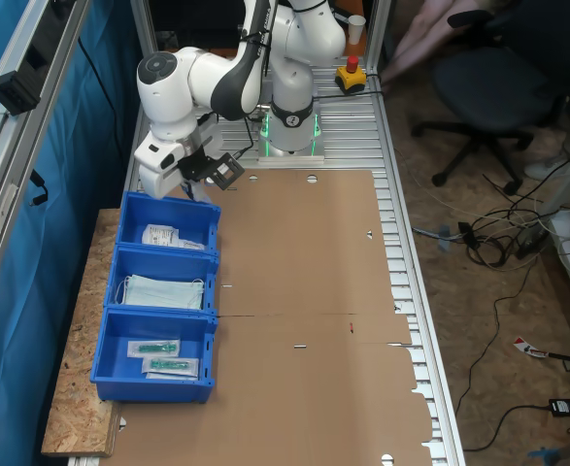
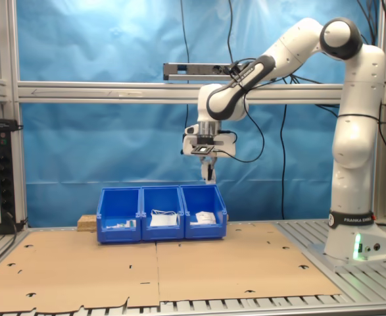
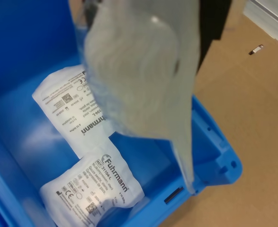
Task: Pick and place sorting task of medical equipment.
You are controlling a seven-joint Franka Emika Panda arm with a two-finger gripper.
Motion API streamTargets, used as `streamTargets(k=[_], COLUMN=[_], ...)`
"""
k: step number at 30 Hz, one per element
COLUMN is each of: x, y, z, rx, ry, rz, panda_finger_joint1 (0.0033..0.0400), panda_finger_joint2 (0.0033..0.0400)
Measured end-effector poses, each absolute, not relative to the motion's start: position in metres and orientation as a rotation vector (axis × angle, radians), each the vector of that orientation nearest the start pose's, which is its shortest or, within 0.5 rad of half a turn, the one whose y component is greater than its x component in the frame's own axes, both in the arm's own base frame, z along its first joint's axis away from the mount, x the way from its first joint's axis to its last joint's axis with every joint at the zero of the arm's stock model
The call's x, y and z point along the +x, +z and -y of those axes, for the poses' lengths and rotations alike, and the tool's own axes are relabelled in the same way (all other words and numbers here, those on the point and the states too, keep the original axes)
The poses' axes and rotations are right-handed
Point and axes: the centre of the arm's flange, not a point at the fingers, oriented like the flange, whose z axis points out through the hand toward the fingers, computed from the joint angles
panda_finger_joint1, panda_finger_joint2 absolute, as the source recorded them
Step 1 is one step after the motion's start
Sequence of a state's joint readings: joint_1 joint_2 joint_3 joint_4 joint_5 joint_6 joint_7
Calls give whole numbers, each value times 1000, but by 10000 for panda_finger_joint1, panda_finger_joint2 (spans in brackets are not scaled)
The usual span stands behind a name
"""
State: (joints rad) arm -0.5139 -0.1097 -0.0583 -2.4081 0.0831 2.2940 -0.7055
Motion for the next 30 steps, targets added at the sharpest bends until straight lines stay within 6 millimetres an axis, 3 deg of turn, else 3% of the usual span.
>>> streamTargets(k=[30], x=[403], y=[347], z=[256], rx=[-3073], ry=[-36], rz=[123], panda_finger_joint1=[61], panda_finger_joint2=[61])
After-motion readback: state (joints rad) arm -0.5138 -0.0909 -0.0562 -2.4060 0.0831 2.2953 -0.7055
